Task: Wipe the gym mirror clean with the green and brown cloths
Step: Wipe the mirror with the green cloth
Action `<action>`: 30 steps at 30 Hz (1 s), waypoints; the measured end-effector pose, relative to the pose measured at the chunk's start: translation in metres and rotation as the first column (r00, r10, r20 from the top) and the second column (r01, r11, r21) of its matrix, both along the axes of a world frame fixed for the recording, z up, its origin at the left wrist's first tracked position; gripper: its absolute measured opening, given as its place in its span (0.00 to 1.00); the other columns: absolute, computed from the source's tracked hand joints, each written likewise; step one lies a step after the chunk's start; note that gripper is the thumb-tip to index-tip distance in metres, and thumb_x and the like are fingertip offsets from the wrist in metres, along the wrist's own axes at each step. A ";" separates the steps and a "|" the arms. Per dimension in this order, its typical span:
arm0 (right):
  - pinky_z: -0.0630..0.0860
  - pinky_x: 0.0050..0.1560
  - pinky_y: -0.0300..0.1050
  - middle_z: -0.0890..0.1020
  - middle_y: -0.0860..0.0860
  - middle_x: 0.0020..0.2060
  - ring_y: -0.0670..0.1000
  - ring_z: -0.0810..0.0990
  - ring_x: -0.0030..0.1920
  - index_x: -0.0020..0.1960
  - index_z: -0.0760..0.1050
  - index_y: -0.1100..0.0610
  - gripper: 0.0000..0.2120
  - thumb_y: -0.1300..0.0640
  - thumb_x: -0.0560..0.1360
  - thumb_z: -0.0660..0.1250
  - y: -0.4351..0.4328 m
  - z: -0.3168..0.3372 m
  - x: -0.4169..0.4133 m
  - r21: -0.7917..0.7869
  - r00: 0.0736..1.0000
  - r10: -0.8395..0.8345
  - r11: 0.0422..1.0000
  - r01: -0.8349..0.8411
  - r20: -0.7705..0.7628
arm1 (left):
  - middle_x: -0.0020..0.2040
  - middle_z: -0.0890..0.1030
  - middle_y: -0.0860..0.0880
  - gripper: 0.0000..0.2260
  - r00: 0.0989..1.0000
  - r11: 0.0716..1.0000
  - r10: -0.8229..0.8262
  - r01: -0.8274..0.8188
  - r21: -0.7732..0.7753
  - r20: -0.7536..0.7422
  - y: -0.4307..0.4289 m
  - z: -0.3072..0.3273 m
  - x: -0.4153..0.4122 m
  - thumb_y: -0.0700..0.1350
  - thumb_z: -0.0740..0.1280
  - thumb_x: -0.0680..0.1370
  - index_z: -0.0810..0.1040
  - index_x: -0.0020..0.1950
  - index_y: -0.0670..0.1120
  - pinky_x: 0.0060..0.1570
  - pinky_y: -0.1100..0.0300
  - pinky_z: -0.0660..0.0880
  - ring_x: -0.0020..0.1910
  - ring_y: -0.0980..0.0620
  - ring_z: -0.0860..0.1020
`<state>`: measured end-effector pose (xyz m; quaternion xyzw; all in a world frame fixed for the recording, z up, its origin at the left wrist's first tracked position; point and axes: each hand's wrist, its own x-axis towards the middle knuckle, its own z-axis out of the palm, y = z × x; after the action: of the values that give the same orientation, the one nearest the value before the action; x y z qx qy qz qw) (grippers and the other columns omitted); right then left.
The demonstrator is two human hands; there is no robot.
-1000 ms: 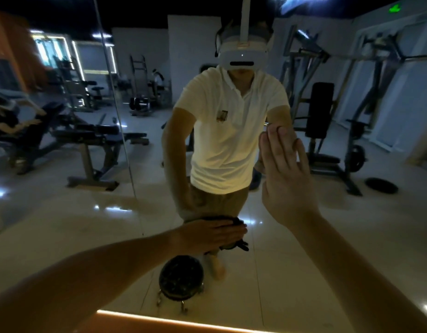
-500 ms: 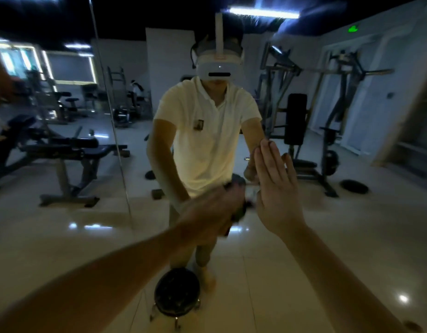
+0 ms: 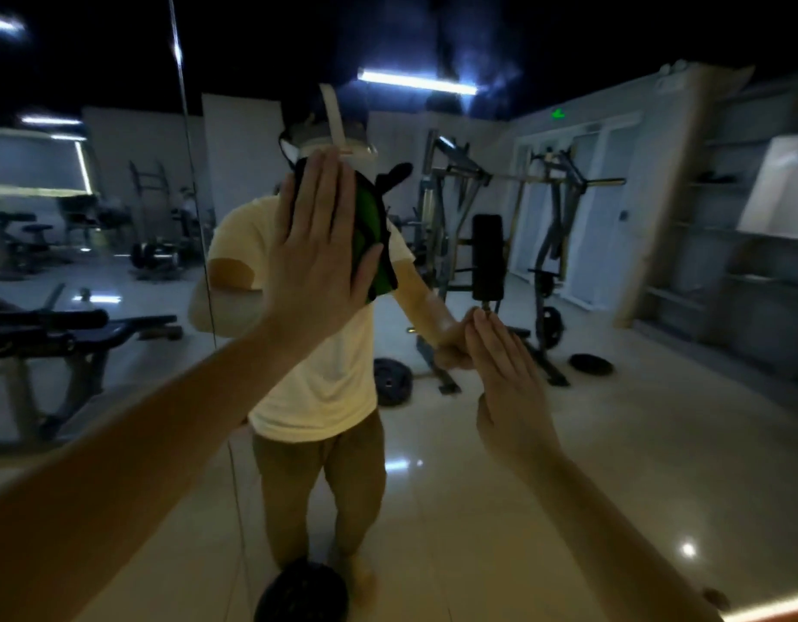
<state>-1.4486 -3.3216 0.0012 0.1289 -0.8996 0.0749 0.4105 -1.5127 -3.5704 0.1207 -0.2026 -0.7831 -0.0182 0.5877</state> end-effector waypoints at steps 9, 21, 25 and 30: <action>0.58 0.80 0.51 0.63 0.51 0.81 0.51 0.60 0.81 0.81 0.63 0.58 0.32 0.59 0.77 0.47 0.013 0.015 0.007 -0.040 0.992 0.123 0.991 -0.124 -0.027 | 0.79 0.65 0.43 0.37 0.940 0.860 0.006 0.169 -0.481 0.341 0.060 -0.136 0.012 0.58 0.67 0.80 0.57 0.82 0.44 0.80 0.49 0.54 0.78 0.43 0.65; 0.66 0.74 0.67 0.63 0.57 0.80 0.59 0.63 0.80 0.78 0.67 0.62 0.29 0.54 0.79 0.54 0.062 0.086 -0.029 -0.010 0.959 0.175 0.983 -0.182 -0.221 | 0.83 0.53 0.34 0.34 0.971 0.860 0.231 -0.232 0.453 0.060 -0.014 0.023 0.004 0.59 0.49 0.87 0.50 0.83 0.35 0.80 0.37 0.53 0.83 0.36 0.52; 0.66 0.75 0.66 0.63 0.57 0.81 0.58 0.62 0.80 0.80 0.64 0.61 0.32 0.53 0.77 0.51 0.069 0.086 -0.025 0.076 0.969 0.139 0.989 -0.126 -0.203 | 0.84 0.49 0.36 0.34 0.994 0.857 0.079 -0.104 0.504 0.071 0.070 -0.007 0.000 0.57 0.53 0.86 0.48 0.84 0.36 0.82 0.42 0.47 0.84 0.40 0.47; 0.71 0.72 0.63 0.74 0.58 0.74 0.58 0.72 0.74 0.75 0.71 0.61 0.29 0.55 0.76 0.52 0.075 0.100 -0.021 0.083 0.958 0.150 0.988 -0.133 -0.245 | 0.84 0.54 0.39 0.37 0.993 0.981 0.011 0.012 -0.195 0.117 0.172 -0.058 0.006 0.63 0.56 0.85 0.53 0.84 0.39 0.81 0.44 0.54 0.83 0.41 0.50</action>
<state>-1.4700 -3.2464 0.1014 0.2148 -0.8310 0.0575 0.5099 -1.5068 -3.3989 0.0630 -0.2583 -0.8142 0.0466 0.5179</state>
